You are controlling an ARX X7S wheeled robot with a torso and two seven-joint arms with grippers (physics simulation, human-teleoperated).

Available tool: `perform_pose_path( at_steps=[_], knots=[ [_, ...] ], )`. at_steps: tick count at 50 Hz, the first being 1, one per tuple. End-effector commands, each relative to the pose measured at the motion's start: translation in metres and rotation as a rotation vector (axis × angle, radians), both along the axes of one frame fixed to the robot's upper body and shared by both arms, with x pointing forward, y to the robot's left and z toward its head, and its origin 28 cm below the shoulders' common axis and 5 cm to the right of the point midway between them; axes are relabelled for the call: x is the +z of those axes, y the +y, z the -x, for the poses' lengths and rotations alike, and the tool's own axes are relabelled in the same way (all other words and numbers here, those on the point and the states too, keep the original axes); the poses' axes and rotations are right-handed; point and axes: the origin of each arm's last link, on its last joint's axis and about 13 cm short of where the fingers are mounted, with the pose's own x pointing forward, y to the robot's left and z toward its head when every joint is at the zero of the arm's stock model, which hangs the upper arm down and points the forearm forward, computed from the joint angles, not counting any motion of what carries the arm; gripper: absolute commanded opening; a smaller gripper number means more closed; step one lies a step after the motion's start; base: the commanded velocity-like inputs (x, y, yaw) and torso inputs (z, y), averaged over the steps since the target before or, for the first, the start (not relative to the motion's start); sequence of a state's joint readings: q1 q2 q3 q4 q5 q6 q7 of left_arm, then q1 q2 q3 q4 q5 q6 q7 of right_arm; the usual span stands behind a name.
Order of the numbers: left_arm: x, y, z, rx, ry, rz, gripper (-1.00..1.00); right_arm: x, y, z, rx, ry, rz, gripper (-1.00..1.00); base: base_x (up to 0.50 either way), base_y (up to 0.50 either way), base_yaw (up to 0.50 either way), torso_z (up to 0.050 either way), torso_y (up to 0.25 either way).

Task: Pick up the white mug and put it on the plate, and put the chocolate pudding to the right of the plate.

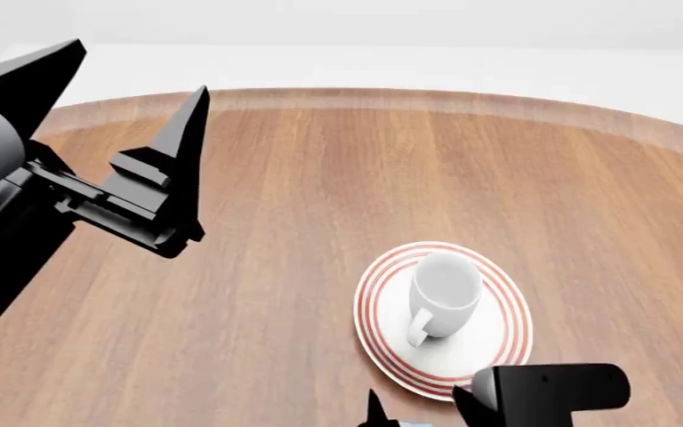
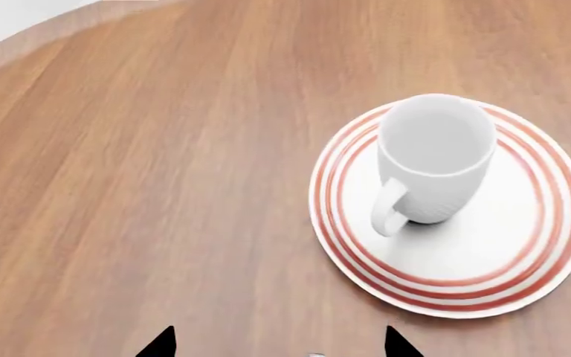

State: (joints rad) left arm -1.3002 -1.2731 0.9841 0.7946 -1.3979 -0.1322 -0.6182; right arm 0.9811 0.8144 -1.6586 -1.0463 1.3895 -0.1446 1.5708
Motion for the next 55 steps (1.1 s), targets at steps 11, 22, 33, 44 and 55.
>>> perform_pose_path(
  at_steps=[11, 22, 33, 44, 55],
  knots=[
    [0.002, -0.002, -0.003, -0.028, -0.024, 0.01, 1.0, -0.006, 0.007, 0.005, -0.032, 0.066, -0.05, 1.0, 0.0, 0.0, 0.0, 0.0, 0.0],
    [0.0, -0.002, -0.004, -0.029, -0.015, 0.02, 1.0, -0.011, 0.004, 0.006, -0.078, 0.087, -0.026, 1.0, 0.0, 0.0, 0.0, 0.0, 0.0],
    [0.0, -0.002, -0.004, -0.032, -0.011, 0.025, 1.0, -0.012, -0.001, 0.005, -0.112, 0.075, -0.004, 1.0, 0.0, 0.0, 0.0, 0.0, 0.0],
    [-0.002, -0.002, -0.005, -0.03, -0.001, 0.032, 1.0, -0.018, -0.002, 0.004, -0.129, 0.102, 0.007, 1.0, 0.0, 0.0, 0.0, 0.0, 0.0],
    [-0.003, -0.002, -0.006, -0.028, 0.007, 0.039, 1.0, -0.024, -0.005, 0.0, -0.145, 0.12, 0.007, 1.0, 0.0, 0.0, 0.0, 0.0, 0.0]
  ],
)
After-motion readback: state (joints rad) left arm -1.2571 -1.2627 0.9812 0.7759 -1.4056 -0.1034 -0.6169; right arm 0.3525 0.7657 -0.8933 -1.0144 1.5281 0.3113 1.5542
